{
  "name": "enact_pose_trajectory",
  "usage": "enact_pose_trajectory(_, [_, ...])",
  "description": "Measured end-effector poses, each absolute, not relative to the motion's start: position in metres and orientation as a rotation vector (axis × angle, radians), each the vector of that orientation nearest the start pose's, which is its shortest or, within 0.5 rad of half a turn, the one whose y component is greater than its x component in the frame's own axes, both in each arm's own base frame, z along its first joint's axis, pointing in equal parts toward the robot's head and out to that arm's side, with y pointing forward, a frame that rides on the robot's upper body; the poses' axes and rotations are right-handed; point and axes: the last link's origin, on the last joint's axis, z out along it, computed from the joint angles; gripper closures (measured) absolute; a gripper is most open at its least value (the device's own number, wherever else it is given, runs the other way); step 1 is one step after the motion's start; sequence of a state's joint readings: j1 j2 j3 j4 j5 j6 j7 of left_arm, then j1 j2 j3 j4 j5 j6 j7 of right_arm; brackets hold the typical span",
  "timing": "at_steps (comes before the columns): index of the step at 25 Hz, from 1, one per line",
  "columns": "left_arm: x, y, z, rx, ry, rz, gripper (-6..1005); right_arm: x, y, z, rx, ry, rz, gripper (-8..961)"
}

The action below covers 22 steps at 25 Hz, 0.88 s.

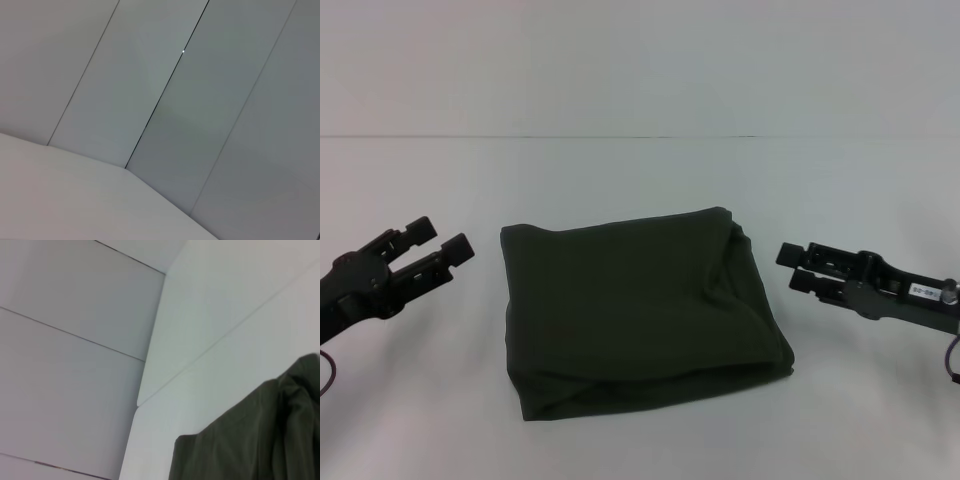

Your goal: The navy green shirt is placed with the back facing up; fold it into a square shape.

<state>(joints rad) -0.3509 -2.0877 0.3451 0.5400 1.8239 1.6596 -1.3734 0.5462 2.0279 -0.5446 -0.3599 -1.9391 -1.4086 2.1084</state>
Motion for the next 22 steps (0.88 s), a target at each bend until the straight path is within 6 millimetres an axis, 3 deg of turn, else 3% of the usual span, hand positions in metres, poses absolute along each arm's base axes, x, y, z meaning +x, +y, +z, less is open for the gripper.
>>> enact_pose_trajectory(3, [-0.318,0.281,0.038,-2.187,-0.924,-1.142,95,0.288,0.339,-0.019,-2.072,1.999,1.0,208])
enact_pose_trajectory(11, [-0.319,0.28,0.038,-2.185,-0.926,-1.14,95,0.276,0.346,-0.028,-2.07,2.093,0.931,218])
enact_pose_trajectory(22, [-0.318,0.281,0.038,-2.186,-0.924,-1.141,94,0.277,0.346,-0.034,-2.07,2.129,0.842,221])
